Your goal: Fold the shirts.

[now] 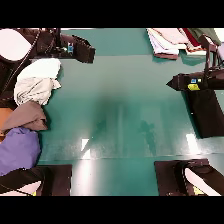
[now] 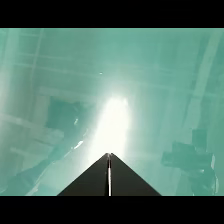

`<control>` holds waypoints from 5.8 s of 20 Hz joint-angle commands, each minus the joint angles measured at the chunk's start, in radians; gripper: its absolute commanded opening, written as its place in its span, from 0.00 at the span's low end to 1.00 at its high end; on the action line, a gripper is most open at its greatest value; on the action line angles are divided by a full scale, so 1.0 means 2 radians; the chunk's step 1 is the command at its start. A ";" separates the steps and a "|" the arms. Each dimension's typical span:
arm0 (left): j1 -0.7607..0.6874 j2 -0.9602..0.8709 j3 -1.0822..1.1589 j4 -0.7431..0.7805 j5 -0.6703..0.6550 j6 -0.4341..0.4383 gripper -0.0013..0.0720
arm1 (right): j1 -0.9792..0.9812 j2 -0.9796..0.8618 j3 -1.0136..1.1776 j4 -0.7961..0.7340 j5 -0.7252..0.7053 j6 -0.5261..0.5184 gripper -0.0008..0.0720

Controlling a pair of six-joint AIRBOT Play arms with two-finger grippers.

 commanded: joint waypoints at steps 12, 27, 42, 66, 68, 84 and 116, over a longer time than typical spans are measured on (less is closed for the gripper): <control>0.000 0.000 0.000 -0.001 0.001 -0.001 0.05 | 0.001 0.000 0.000 0.000 0.000 0.000 0.04; 0.227 -0.126 0.000 0.217 0.082 -0.093 0.95 | 0.001 0.000 0.000 0.000 0.000 0.000 0.04; 0.301 -0.312 0.001 0.213 0.170 -0.092 0.65 | 0.001 0.000 0.000 0.002 0.000 0.000 0.04; -0.075 -0.017 0.018 0.057 -0.036 0.021 0.73 | 0.001 -0.063 0.376 0.000 0.047 -0.002 0.04; -0.066 -0.032 -0.001 0.062 -0.014 0.013 0.84 | 0.001 -0.067 0.387 0.000 0.061 -0.002 0.04; 0.018 -0.042 -0.369 -0.304 0.154 0.056 0.84 | 0.001 -0.077 0.386 0.005 0.072 -0.002 0.04; 0.102 -0.069 -0.283 -0.176 0.074 0.047 0.05 | 0.017 -0.205 -0.106 0.117 -0.134 -0.076 0.03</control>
